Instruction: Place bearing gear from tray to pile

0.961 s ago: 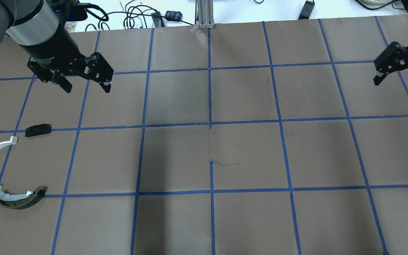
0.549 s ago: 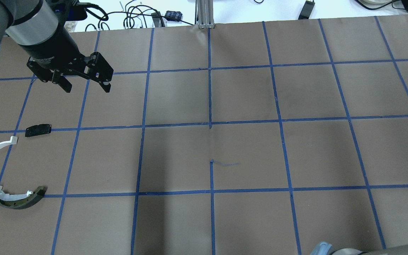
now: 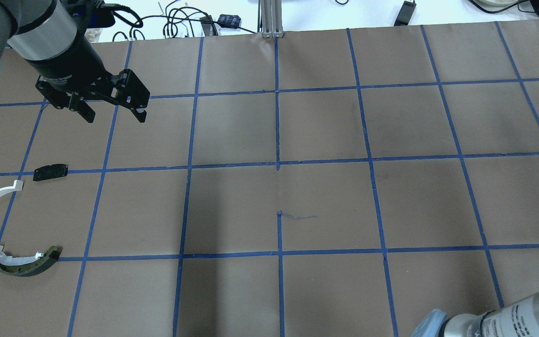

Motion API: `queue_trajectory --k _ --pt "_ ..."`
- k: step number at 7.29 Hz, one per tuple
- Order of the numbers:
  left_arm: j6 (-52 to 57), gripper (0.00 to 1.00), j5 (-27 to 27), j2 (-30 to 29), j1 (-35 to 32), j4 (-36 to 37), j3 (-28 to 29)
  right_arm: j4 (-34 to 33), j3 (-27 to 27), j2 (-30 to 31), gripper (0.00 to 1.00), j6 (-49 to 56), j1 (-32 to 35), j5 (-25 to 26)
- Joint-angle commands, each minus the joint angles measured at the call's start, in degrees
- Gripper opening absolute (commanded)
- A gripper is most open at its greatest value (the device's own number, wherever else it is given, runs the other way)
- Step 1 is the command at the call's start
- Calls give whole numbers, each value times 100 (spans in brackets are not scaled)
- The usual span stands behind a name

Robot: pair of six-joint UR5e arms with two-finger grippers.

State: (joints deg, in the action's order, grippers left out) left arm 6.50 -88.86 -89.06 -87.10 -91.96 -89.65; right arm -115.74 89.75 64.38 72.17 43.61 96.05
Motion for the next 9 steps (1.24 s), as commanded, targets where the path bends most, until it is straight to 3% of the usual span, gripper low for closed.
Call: queue_trajectory --k 1,5,8,9 --pt "9 100 9 -6 0 3 -9 -866 16 -617 100 970 -116 -16" --pt "9 100 0 3 0 11 -26 -1135 25 -953 93 2308 -116 -191" --pt "9 100 9 -6 0 11 -26 -1188 25 -1041 86 2425 -125 -131" --pt "9 100 9 3 0 11 -26 -1188 25 -1050 72 2338 -143 -104"
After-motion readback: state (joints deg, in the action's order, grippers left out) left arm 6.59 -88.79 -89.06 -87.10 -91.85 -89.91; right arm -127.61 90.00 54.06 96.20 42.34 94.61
